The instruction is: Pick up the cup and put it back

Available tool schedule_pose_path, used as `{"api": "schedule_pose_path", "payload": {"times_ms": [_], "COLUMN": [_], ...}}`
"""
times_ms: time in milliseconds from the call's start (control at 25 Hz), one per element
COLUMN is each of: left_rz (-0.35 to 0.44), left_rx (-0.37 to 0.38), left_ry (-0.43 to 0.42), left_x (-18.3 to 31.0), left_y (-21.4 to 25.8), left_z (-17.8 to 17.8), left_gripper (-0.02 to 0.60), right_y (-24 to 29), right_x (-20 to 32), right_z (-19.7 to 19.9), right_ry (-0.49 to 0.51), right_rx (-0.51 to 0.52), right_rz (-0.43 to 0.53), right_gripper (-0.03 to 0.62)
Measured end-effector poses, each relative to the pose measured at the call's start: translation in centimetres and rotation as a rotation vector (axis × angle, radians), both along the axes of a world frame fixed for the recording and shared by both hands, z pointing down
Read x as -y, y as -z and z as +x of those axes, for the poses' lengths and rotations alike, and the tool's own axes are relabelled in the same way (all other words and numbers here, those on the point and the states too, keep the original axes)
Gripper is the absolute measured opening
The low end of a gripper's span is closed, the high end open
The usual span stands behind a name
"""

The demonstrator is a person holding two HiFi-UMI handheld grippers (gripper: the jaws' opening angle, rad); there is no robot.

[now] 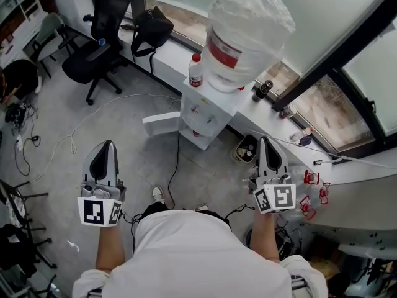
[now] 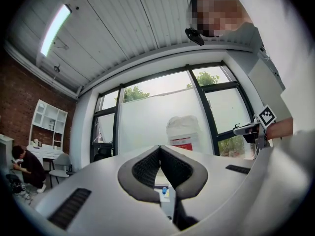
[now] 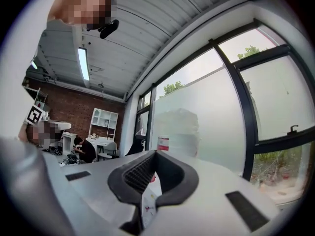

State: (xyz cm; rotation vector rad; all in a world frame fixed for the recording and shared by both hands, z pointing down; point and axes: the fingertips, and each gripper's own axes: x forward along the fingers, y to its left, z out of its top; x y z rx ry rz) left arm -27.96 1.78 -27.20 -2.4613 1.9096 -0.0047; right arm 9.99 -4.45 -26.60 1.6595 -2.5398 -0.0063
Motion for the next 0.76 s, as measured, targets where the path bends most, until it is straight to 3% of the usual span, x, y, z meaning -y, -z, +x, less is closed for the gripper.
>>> {"api": "schedule_pose_path", "payload": {"times_ms": [440,760], "left_rz": [0.018,0.03], "left_rx": [-0.004,-0.051], "left_ry": [-0.032,-0.017], "left_x": [0.1,0.1], "left_y": [0.1,0.3], "left_z": [0.2,0.2], "left_gripper": [0.023,0.023], "right_y": [0.3,0.0], "right_x": [-1.4,-1.0], "right_z": [-1.2,-0.9], "right_ry": [0.0,0.01], "right_rx": [0.056,0.064], "right_rz": [-0.018,-0.023], "right_gripper": [0.02,0.02]}}
